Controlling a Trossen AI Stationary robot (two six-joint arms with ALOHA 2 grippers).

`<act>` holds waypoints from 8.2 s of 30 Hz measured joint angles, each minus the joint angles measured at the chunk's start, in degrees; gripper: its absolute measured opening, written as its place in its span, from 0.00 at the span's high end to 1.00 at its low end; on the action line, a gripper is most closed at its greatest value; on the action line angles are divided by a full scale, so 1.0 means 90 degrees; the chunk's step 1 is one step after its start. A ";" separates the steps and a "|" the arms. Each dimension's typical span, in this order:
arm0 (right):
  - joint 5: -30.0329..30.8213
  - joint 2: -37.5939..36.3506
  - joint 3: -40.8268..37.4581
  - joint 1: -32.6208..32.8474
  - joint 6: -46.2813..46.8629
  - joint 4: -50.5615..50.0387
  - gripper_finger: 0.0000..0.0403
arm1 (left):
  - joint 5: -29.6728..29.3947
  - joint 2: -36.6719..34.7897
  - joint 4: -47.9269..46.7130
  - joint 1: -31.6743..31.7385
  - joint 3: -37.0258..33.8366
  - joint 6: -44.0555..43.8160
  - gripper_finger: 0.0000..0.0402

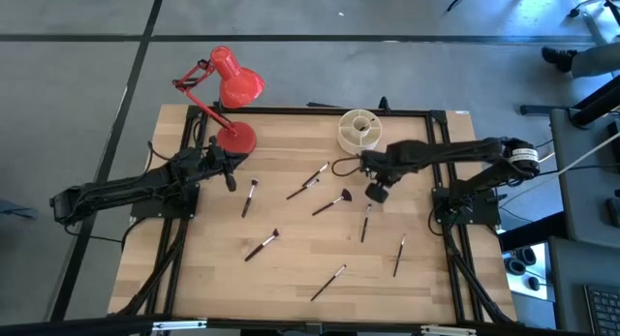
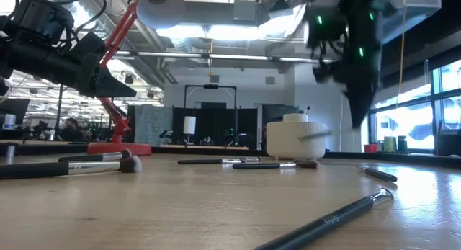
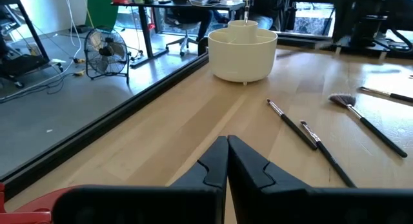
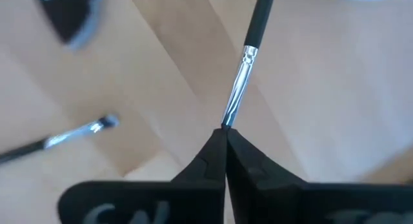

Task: Put items in baskets/containers
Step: Put the black eyeshadow brush into the white organizer

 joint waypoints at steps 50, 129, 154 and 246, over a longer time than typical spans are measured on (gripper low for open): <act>-0.4648 0.1501 0.3138 -0.4650 -0.0763 -0.1505 0.90 | -0.0009 0.0000 -0.0002 0.0002 0.0000 -0.0066 0.99; 0.0288 -0.1953 -0.1333 -0.1789 -0.0404 0.4810 0.90 | -0.0295 1.1149 -0.2107 -0.0804 0.9072 -0.0877 0.75; 0.0192 -0.1970 -0.1336 -0.1889 -0.0729 0.4675 0.90 | -0.0288 1.1616 -0.1946 -0.0878 0.9066 -0.1054 0.85; 0.3591 -0.3009 -0.1333 -0.1032 -0.0932 0.4306 0.90 | 0.0158 1.3748 0.6417 0.0097 1.1146 0.1785 0.97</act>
